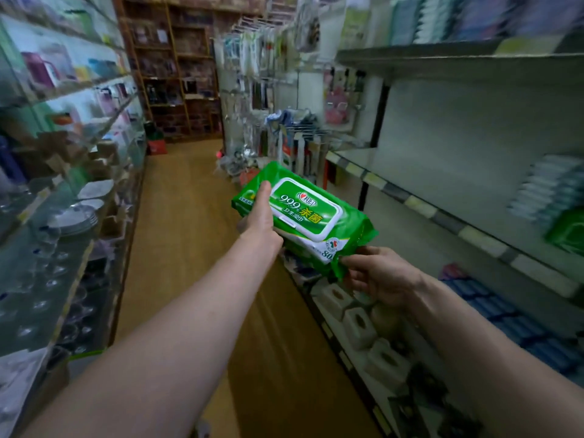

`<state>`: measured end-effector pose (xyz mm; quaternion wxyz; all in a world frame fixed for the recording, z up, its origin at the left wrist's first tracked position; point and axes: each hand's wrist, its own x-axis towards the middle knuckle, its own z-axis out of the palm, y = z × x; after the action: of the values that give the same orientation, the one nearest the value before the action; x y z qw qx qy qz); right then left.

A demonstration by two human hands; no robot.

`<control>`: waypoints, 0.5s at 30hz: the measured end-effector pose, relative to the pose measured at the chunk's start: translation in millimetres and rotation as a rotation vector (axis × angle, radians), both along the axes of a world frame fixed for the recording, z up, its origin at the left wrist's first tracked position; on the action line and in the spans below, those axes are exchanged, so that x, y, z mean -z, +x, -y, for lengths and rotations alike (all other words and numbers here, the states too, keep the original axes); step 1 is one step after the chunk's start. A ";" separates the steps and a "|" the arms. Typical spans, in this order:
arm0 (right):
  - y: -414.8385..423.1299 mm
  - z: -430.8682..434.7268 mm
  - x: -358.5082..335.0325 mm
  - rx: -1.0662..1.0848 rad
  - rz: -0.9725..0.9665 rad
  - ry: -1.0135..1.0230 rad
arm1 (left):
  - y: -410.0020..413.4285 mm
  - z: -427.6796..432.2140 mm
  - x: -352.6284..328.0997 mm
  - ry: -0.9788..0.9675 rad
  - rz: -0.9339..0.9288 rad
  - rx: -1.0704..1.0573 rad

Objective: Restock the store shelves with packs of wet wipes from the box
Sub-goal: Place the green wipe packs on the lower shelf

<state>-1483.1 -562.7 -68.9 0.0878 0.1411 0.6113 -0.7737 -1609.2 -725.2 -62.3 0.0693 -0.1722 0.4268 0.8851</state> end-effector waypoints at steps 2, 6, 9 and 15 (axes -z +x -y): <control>20.0 -30.4 -11.8 0.043 -0.015 0.038 | 15.0 -34.6 -13.4 0.006 -0.022 0.044; 63.4 -93.6 -32.1 0.120 -0.031 0.161 | 53.2 -103.3 -38.1 0.009 -0.046 0.158; 101.1 -137.0 -46.2 0.231 -0.040 0.268 | 79.3 -151.8 -51.7 0.063 -0.073 0.259; 176.6 -203.7 -69.3 0.416 -0.052 0.198 | 132.4 -242.0 -67.2 0.080 -0.090 0.456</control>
<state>-1306.5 -359.0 0.4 -0.1036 0.2521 0.6442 -0.7146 -1476.8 -483.1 4.9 0.2553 -0.0290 0.4218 0.8695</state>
